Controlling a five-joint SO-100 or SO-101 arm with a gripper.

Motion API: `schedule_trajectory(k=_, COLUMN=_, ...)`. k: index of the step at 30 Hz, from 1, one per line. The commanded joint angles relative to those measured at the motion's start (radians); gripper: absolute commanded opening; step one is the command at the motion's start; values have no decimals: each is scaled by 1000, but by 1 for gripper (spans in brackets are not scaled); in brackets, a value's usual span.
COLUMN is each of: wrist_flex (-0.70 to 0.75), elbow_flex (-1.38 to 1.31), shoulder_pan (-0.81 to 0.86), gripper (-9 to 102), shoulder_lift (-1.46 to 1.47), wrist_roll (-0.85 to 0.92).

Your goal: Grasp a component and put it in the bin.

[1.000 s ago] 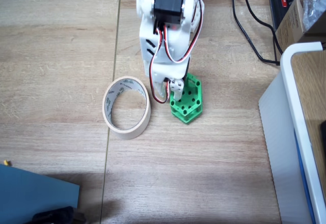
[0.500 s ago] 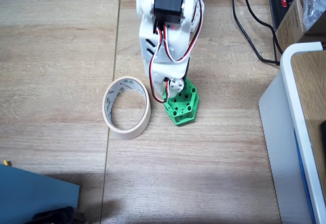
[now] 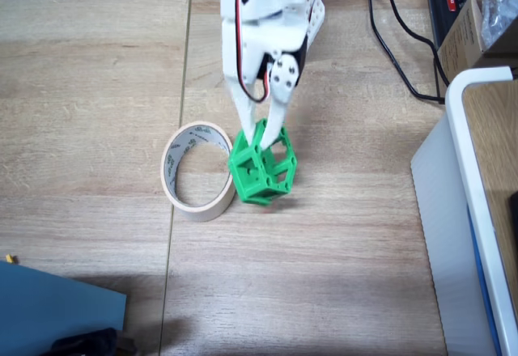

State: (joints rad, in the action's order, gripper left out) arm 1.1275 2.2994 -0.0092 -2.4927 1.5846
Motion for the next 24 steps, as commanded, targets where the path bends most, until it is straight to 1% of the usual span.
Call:
schedule_trajectory(k=1, wrist_flex=-11, elbow_flex=-25, shoulder_pan=15, gripper=1, shoulder_lift=-86, wrist_roll=-8)
schedule_trajectory(k=4, wrist_flex=-11, elbow_flex=-25, shoulder_pan=40, gripper=1, shoulder_lift=-112, wrist_roll=-8)
schedule_trajectory(k=15, wrist_flex=-12, elbow_flex=-25, shoulder_pan=321, gripper=1, shoulder_lift=-114, wrist_roll=-5)
schedule_trajectory(k=24, wrist_flex=-12, elbow_flex=-23, shoulder_pan=457, gripper=1, shoulder_lift=-101, wrist_roll=-5)
